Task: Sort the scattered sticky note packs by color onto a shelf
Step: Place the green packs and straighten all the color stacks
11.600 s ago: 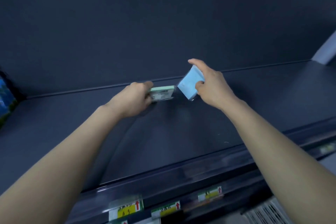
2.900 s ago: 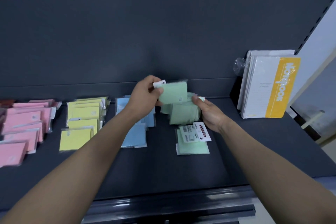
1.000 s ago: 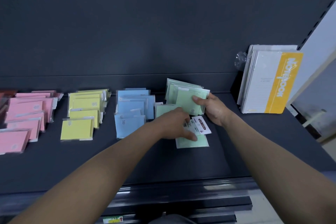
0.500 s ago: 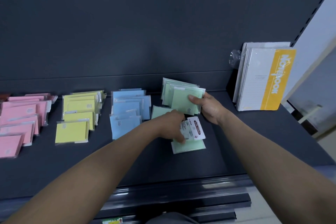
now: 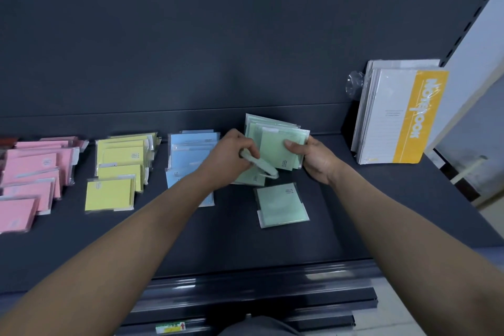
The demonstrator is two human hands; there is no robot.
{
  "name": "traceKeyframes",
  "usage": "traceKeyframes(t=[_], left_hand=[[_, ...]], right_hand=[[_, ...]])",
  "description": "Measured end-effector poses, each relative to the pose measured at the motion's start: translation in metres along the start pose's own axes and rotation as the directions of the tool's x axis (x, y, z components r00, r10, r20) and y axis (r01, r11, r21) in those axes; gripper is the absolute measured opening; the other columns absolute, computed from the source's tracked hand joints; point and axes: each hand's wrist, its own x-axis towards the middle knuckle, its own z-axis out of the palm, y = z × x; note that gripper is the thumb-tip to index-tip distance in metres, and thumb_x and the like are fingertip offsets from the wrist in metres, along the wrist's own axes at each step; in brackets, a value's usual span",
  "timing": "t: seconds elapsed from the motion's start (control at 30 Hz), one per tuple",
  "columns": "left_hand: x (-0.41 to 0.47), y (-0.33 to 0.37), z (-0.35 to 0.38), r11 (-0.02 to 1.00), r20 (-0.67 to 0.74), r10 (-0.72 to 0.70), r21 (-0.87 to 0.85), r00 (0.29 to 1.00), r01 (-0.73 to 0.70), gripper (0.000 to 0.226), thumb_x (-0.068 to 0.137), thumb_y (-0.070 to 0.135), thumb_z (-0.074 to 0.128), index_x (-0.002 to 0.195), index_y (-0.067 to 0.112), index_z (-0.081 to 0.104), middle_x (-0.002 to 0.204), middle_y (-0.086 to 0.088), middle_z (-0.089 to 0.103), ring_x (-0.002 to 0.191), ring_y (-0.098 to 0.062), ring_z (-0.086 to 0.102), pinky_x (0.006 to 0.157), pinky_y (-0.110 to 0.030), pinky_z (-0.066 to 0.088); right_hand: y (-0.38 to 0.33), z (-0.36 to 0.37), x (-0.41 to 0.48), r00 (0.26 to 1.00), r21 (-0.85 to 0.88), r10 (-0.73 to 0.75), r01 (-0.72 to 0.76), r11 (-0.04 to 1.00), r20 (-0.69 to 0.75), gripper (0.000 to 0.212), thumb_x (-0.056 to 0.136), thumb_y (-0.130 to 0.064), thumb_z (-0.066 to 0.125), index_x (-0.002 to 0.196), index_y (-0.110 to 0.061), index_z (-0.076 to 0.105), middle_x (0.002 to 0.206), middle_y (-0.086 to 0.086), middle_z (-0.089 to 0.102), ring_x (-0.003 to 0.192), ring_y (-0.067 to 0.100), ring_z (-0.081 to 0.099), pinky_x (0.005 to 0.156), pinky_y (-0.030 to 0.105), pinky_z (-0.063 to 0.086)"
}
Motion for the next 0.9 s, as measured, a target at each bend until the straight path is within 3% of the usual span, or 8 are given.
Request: traceKeyframes(t=[0.13, 0.27, 0.43, 0.5, 0.73, 0.83, 0.9], left_hand=[[-0.005, -0.016, -0.002, 0.975, 0.139, -0.088, 0.213, 0.986, 0.057, 0.03, 0.08, -0.006, 0.053, 0.095, 0.015, 0.067, 0.116, -0.001, 0.042, 0.084, -0.011, 0.044, 0.061, -0.012, 0.037], [-0.006, -0.011, -0.004, 0.957, 0.2, -0.159, 0.271, 0.967, 0.102, 0.017, 0.082, 0.013, 0.061, 0.099, 0.01, 0.063, 0.114, 0.0, 0.047, 0.082, -0.009, 0.044, 0.064, -0.016, 0.035], [0.006, -0.007, -0.004, 0.937, 0.352, -0.223, 0.335, 0.909, 0.1, 0.061, 0.081, 0.024, 0.068, 0.132, 0.018, 0.036, 0.128, -0.007, 0.044, 0.109, -0.021, 0.043, 0.084, -0.03, 0.04], [0.013, -0.007, -0.002, 0.899, 0.413, -0.25, 0.434, 0.876, 0.052, 0.067, 0.083, 0.028, 0.066, 0.139, 0.021, 0.031, 0.133, -0.007, 0.041, 0.12, -0.025, 0.038, 0.095, -0.036, 0.039], [0.022, 0.0, -0.002, 0.784, 0.433, -0.348, 0.62, 0.831, 0.005, 0.064, 0.078, 0.04, 0.071, 0.129, 0.009, 0.046, 0.13, -0.011, 0.034, 0.123, -0.028, 0.031, 0.099, -0.042, 0.041], [0.021, 0.003, -0.004, 0.765, 0.416, -0.361, 0.644, 0.835, 0.009, 0.074, 0.075, 0.039, 0.074, 0.134, 0.009, 0.04, 0.134, -0.011, 0.032, 0.127, -0.03, 0.029, 0.1, -0.043, 0.041], [0.02, 0.005, -0.006, 0.786, 0.403, -0.335, 0.618, 0.852, 0.017, 0.067, 0.077, 0.031, 0.073, 0.13, 0.011, 0.038, 0.13, -0.01, 0.034, 0.124, -0.029, 0.032, 0.096, -0.042, 0.043]], right_hand=[[0.0, 0.0, 0.0, 1.0, 0.002, -0.001, 0.001, 1.0, 0.001, 0.04, 0.089, -0.008, 0.063, 0.128, -0.007, 0.055, 0.12, 0.01, 0.066, 0.11, 0.026, 0.063, 0.097, 0.04, 0.049], [0.0, 0.0, -0.001, 1.0, 0.007, 0.002, -0.002, 1.0, -0.001, 0.041, 0.088, -0.008, 0.063, 0.128, -0.007, 0.055, 0.119, 0.009, 0.067, 0.108, 0.024, 0.064, 0.094, 0.038, 0.05], [-0.001, 0.001, -0.002, 1.0, 0.009, -0.001, 0.001, 1.0, -0.005, 0.041, 0.089, -0.008, 0.064, 0.128, -0.008, 0.054, 0.118, 0.009, 0.067, 0.106, 0.023, 0.065, 0.087, 0.035, 0.052], [-0.001, 0.002, -0.003, 1.0, 0.006, -0.004, 0.004, 1.0, -0.005, 0.04, 0.089, -0.008, 0.063, 0.128, -0.008, 0.055, 0.118, 0.009, 0.067, 0.105, 0.022, 0.065, 0.086, 0.034, 0.053], [0.0, 0.002, -0.005, 1.0, 0.012, -0.006, 0.006, 1.0, -0.019, 0.035, 0.089, -0.008, 0.064, 0.123, -0.01, 0.057, 0.113, 0.006, 0.069, 0.103, 0.021, 0.066, 0.093, 0.036, 0.05], [0.001, 0.002, -0.004, 1.0, 0.009, -0.008, 0.008, 1.0, -0.017, 0.037, 0.088, -0.008, 0.064, 0.125, -0.009, 0.057, 0.113, 0.006, 0.069, 0.103, 0.02, 0.066, 0.094, 0.037, 0.05], [0.001, 0.001, -0.003, 1.0, 0.014, -0.005, 0.005, 1.0, -0.016, 0.039, 0.088, -0.009, 0.065, 0.126, -0.008, 0.056, 0.113, 0.006, 0.07, 0.103, 0.021, 0.066, 0.097, 0.038, 0.049]])
